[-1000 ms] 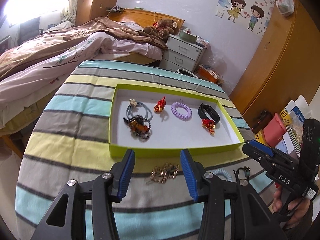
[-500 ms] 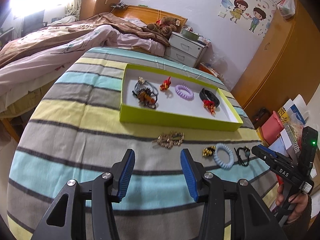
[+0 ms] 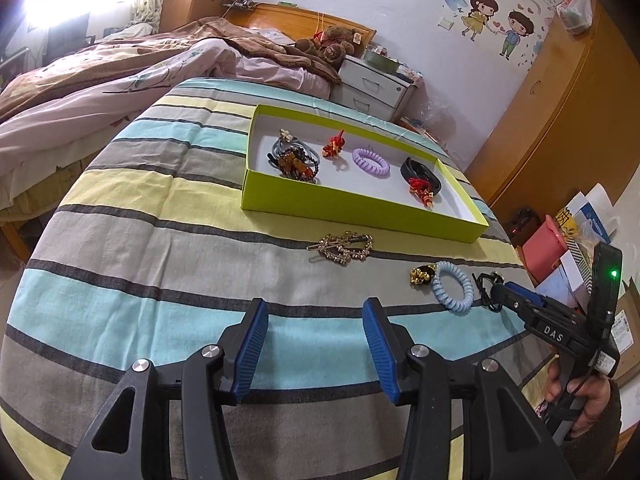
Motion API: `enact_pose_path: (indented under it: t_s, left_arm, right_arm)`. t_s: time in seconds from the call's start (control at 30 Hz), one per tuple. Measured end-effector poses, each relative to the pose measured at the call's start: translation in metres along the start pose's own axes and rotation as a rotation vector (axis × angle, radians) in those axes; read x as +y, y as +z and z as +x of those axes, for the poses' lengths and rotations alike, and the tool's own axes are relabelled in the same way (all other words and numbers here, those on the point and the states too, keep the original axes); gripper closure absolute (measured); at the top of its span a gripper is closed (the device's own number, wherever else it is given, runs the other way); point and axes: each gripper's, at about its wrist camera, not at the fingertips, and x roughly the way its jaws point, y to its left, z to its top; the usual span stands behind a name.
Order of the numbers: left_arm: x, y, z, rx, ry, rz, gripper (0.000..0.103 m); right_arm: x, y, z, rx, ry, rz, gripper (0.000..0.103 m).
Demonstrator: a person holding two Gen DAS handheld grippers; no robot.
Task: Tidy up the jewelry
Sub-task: 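Grasp the black hair tie with teal bead using the right tool, then grasp the jeweled hairpin with the left tool while the right tool holds the hair tie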
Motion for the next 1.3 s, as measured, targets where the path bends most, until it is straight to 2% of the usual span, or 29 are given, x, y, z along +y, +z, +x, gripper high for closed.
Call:
enact_pose_path:
  t_s: [0.23,0.27,0.3,0.33,0.57,0.83,1.03,1.17,1.23,1.3]
  left_arm:
    - [-0.001,-0.001,0.002,0.006,0.002,0.0,0.054]
    - [-0.001,-0.002,0.003,0.006,0.003,0.001,0.054]
    - [-0.001,-0.001,0.003,0.006,0.003,0.002,0.054]
    - [-0.001,-0.001,0.004,0.008,0.003,0.002,0.054]
    - [-0.003,-0.002,0.005,0.011,0.009,0.004,0.054]
    - [-0.007,0.003,0.009,0.019,0.022,0.029,0.054]
    - [-0.019,0.018,0.023,0.031,0.046,0.089,0.054]
    - [-0.03,0.031,0.038,0.044,0.06,0.169,0.054]
    - [-0.033,0.036,0.045,0.044,0.117,0.184,0.054]
    - [-0.04,0.039,0.048,0.019,0.177,0.252,0.054]
  right_arm:
    - [0.004,0.003,0.005,0.004,-0.01,-0.027,0.06]
    - [0.005,0.003,0.005,0.003,-0.012,-0.028,0.064]
    - [0.005,0.003,0.005,0.003,-0.011,-0.028,0.077]
    - [0.005,0.002,0.006,0.002,-0.012,-0.026,0.084]
    - [0.001,0.002,0.003,-0.008,-0.004,-0.006,0.088]
    - [-0.015,0.002,-0.012,-0.076,0.015,0.091,0.088]
    - [-0.02,0.003,-0.025,-0.12,0.026,0.122,0.088]
    - [-0.019,0.003,-0.028,-0.13,0.036,0.123,0.088]
    - [-0.019,0.002,-0.028,-0.129,0.041,0.123,0.088]
    - [-0.017,0.001,-0.027,-0.128,0.046,0.119,0.088]
